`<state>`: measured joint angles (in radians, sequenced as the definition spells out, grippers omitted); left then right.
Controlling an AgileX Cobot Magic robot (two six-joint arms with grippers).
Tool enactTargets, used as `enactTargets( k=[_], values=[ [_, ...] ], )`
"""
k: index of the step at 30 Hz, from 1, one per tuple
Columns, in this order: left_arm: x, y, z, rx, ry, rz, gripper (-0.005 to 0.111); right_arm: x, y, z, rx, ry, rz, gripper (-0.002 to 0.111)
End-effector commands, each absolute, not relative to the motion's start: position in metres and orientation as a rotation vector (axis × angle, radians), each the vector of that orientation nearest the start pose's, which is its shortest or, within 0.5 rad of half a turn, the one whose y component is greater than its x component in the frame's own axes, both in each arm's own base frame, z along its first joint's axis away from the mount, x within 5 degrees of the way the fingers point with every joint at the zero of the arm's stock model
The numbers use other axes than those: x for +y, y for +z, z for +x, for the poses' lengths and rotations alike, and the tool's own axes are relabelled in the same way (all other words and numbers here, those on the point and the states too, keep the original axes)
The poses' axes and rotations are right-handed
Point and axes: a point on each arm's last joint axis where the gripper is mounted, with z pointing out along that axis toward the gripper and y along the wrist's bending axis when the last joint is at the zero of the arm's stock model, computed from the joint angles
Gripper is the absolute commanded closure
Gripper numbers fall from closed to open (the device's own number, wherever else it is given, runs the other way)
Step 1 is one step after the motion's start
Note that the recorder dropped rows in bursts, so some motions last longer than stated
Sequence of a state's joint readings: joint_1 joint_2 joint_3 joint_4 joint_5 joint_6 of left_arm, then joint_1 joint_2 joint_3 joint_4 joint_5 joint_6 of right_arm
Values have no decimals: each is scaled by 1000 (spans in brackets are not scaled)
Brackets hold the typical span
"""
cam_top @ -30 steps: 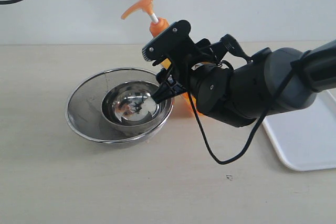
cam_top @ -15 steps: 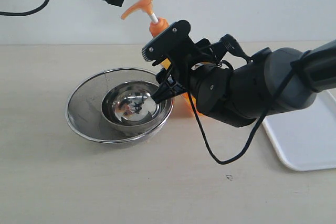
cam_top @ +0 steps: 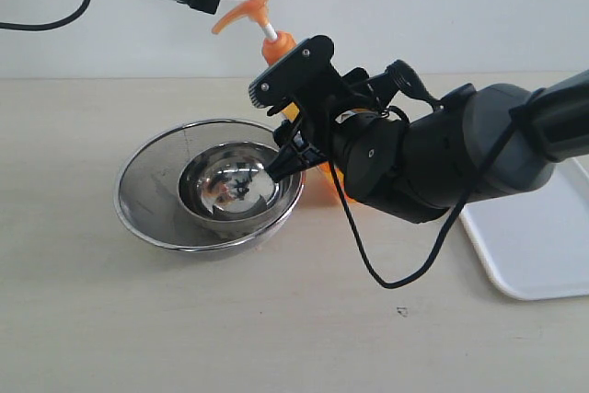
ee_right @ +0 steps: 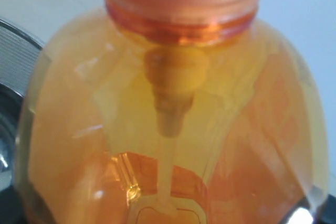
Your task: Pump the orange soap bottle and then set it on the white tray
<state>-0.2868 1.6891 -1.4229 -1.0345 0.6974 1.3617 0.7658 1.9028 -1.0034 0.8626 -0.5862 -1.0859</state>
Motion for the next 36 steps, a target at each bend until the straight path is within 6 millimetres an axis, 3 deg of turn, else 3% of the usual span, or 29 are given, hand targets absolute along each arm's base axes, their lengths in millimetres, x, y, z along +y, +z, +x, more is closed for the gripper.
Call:
enactTargets(
  k=[1, 28, 36],
  values=[
    [-161, 327, 356, 1821, -567, 1067, 102, 246, 185, 311, 1757, -133, -734, 108],
    [-162, 320, 355, 1851, -602, 1096, 102, 246, 185, 311, 1758, -133, -735, 108],
    [-165, 308, 359, 1888, -632, 1110, 102, 246, 185, 311, 1758, -132, -733, 108]
  ],
)
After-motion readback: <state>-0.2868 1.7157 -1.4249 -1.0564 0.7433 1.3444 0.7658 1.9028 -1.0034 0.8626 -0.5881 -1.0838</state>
